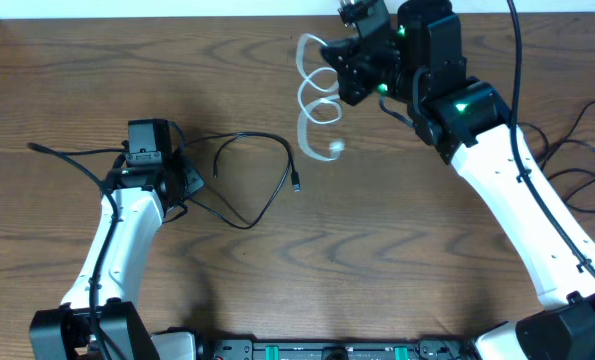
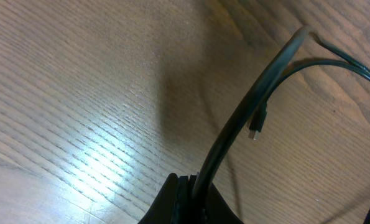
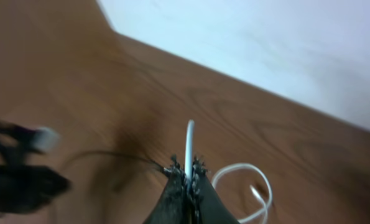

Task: Untangle cables
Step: 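Carry the white cable to the far right pile and release it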

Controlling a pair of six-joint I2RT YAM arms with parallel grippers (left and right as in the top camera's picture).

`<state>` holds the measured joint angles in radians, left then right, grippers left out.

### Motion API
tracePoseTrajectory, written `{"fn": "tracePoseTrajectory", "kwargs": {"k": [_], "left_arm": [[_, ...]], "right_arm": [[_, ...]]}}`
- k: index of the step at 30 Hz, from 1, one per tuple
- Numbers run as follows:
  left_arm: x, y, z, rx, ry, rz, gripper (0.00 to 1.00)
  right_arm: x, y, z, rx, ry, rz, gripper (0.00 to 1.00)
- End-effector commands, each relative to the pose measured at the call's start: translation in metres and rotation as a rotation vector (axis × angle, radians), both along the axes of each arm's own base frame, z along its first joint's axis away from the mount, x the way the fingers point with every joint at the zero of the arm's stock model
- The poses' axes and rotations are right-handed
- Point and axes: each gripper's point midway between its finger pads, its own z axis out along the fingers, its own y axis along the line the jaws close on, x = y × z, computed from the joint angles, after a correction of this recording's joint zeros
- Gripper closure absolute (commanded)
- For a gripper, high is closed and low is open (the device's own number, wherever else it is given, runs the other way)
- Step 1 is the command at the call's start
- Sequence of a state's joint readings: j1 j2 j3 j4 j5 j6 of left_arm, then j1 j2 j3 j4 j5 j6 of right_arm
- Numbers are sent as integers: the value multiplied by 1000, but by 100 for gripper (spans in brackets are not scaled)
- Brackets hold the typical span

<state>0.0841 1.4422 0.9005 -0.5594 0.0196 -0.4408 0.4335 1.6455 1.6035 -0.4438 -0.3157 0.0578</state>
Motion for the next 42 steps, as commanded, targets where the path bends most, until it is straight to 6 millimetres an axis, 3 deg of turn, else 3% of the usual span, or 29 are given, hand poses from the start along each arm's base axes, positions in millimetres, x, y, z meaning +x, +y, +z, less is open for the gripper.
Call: {"fn": "tracePoseTrajectory", "kwargs": {"k": [1,15,24,29,33,38,42], "left_arm": [[-4,2,-6,8,20,12,92],[-4,2,-6,8,21,11,92],[-4,2,-6,8,20,12,92],[-4,2,-6,8,20,12,92],[-4,2,-6,8,20,12,91],[-5,2,-7,8,22,12,91],[-5,2,-7,8,22,12,91]], "right_arm": [[25,-52,-12,-139,-21,-212,99],[66,-199,-13,-188,-9,-567,99],[69,-286,-14,-191,12,-741,99],[64,-324,-19,-196,34,-818,99],[63,-351,-31,-204,71,-868,99],[64,-394,-66,-235,150,-957,99],[63,-413,-93,-240,218,-990,99]]}}
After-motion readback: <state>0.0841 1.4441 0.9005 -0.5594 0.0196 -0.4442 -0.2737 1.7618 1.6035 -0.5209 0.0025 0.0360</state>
